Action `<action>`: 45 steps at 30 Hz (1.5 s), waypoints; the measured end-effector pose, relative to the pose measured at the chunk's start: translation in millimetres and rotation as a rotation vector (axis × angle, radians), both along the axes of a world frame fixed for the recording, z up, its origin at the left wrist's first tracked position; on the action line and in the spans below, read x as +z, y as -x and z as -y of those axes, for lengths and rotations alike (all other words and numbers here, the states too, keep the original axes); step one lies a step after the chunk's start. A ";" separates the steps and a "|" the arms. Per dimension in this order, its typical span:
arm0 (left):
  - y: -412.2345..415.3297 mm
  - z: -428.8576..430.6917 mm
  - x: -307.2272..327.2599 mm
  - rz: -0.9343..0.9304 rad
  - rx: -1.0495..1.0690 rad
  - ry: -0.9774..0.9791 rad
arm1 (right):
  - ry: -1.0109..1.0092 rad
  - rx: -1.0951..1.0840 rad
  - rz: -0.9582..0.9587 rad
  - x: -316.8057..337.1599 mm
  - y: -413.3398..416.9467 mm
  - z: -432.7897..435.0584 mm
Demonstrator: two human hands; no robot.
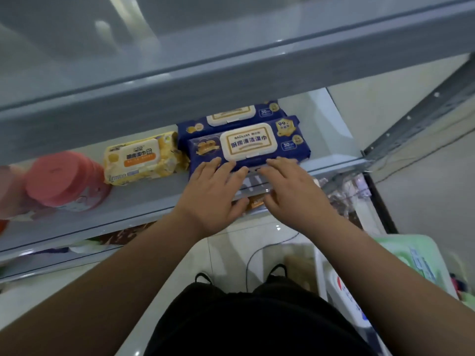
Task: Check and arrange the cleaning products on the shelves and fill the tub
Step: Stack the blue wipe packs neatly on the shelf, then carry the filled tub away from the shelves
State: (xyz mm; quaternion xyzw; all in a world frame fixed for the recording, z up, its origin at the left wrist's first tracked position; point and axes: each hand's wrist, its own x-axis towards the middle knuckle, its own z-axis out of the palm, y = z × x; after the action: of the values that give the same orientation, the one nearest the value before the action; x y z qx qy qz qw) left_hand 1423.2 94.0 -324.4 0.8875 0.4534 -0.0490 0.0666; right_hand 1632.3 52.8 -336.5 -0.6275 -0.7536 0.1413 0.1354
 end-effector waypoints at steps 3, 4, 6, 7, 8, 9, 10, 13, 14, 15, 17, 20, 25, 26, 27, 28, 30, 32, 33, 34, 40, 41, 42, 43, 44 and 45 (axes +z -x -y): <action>1.7 16.1 -4.1 0.015 -0.084 -0.036 | 0.014 -0.036 0.035 1.3 3.0 31.6; 2.5 20.3 -5.5 0.031 -0.114 -0.036 | 0.014 -0.051 0.050 0.0 5.7 41.9; 5.6 28.1 -6.5 0.042 -0.182 -0.004 | 0.011 -0.088 0.064 -4.4 13.1 61.7; 7.3 31.2 -7.3 0.046 -0.221 0.019 | 0.016 -0.126 0.062 -6.6 17.8 71.6; 8.4 34.4 -8.0 0.062 -0.260 0.046 | 0.024 -0.171 0.054 -9.1 22.1 81.3; 9.2 38.1 -8.5 0.085 -0.301 0.072 | 0.035 -0.217 0.041 -11.2 26.8 92.4; 10.1 42.2 -9.1 0.096 -0.342 0.095 | 0.048 -0.257 0.030 -13.6 31.3 104.3; 8.0 55.8 -11.7 0.058 -0.463 0.132 | 0.126 -0.382 0.012 -16.5 45.8 142.6; 6.4 61.8 -12.9 0.052 -0.504 0.146 | 0.144 -0.431 0.008 -17.6 50.9 157.0; 4.4 68.2 -14.4 0.048 -0.548 0.161 | 0.154 -0.480 0.000 -18.4 55.9 171.8; -1.4 83.5 -17.3 0.043 -0.650 0.185 | 0.155 -0.578 -0.017 -18.2 65.1 202.5; -14.7 112.2 -19.7 0.032 -0.793 0.179 | 0.166 -0.693 -0.019 -17.7 71.9 248.9; -51.7 162.5 -21.9 -0.019 -0.936 0.207 | 0.213 -0.864 -0.061 -16.7 59.7 317.4; -60.5 172.1 -22.6 -0.039 -0.948 0.209 | 0.227 -0.902 -0.070 -17.2 53.5 329.6; -69.2 180.7 -23.9 -0.053 -0.956 0.205 | 0.241 -0.934 -0.080 -17.8 47.0 340.8; -78.0 189.1 -24.7 -0.071 -0.960 0.202 | 0.256 -0.952 -0.094 -20.0 39.5 351.5; -95.9 205.6 -25.9 -0.108 -0.974 0.203 | 0.298 -0.966 -0.124 -25.1 22.5 371.9; -112.8 223.1 -27.8 -0.140 -0.976 0.225 | 0.314 -1.000 -0.162 -30.5 5.9 394.5; -121.3 231.3 -30.0 -0.144 -0.969 0.229 | 0.324 -1.024 -0.186 -33.6 -2.2 405.9; -130.4 239.1 -33.5 -0.152 -0.959 0.233 | 0.334 -1.046 -0.208 -36.5 -10.2 417.0; -183.7 279.7 -52.7 -0.229 -0.950 0.263 | 0.403 -1.136 -0.309 -57.5 -50.1 461.3; -190.6 283.7 -55.0 -0.247 -0.952 0.264 | 0.411 -1.147 -0.325 -61.4 -54.8 464.6; -197.1 285.5 -58.0 -0.261 -0.953 0.268 | 0.425 -1.155 -0.341 -65.3 -59.2 466.7; -203.1 284.8 -62.5 -0.268 -0.954 0.277 | 0.438 -1.159 -0.353 -69.2 -63.1 468.0; -209.6 282.7 -65.9 -0.278 -0.946 0.292 | 0.451 -1.165 -0.365 -73.8 -67.2 468.4; -216.8 279.1 -69.6 -0.290 -0.940 0.313 | 0.462 -1.178 -0.381 -79.2 -71.5 468.7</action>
State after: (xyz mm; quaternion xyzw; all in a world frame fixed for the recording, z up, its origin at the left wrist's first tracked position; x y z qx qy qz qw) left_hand 1640.0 -185.1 -394.1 0.9589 -0.0027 -0.2634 0.1058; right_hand 1703.8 -415.9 -415.7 -0.9119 -0.1974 0.3102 0.1826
